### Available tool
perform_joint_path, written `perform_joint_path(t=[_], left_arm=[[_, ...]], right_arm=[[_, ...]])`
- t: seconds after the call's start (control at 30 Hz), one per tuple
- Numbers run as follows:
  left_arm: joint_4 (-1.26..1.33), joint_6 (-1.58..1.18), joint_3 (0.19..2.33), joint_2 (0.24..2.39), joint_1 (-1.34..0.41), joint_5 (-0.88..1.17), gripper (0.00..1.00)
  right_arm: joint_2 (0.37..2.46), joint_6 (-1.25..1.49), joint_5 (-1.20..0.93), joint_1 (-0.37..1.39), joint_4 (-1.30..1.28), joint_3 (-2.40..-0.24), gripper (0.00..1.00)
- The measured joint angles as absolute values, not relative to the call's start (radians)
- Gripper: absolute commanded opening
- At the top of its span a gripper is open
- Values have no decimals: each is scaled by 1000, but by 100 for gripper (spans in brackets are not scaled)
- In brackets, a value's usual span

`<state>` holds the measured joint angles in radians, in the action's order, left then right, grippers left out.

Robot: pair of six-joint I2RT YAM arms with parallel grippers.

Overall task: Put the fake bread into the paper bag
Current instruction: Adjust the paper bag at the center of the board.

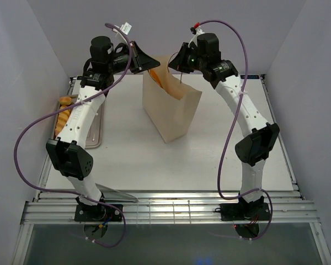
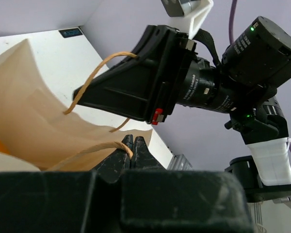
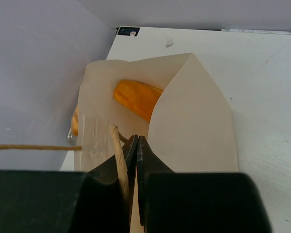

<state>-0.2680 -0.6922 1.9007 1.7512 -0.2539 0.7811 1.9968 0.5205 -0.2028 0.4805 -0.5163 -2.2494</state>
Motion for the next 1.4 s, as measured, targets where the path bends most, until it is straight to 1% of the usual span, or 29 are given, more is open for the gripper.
perform_joint_path(t=[0.1, 0.23, 0.57, 0.7, 0.87, 1.07, 1.2, 1.33, 1.37, 1.4], left_arm=[[-222, -714, 1875, 1744, -270, 803, 0], [-183, -729, 1769, 1706, -274, 820, 0], [-240, -656, 1560, 1610, -270, 744, 0], [-294, -643, 1588, 1605, -262, 701, 0], [-354, -655, 1744, 1623, -203, 679, 0], [-388, -694, 1896, 1684, -136, 698, 0], [-397, -705, 1907, 1716, -126, 724, 0], [-393, -705, 1829, 1714, -126, 735, 0], [-393, -704, 1805, 1713, -126, 737, 4], [-394, -702, 1780, 1713, -126, 738, 12]], right_arm=[[1991, 566, -181, 505, -484, -2236, 8], [1951, 610, -146, 530, -434, -2158, 8], [1908, 624, -105, 543, -406, -2030, 8], [1908, 621, -88, 543, -412, -2041, 8], [1893, 638, -70, 543, -410, -2050, 8], [1829, 673, -47, 545, -389, -2001, 8], [1817, 674, -48, 546, -386, -2001, 8], [1813, 673, -60, 552, -368, -1964, 9], [1811, 673, -64, 553, -360, -1950, 13], [1811, 673, -68, 553, -356, -1938, 15]])
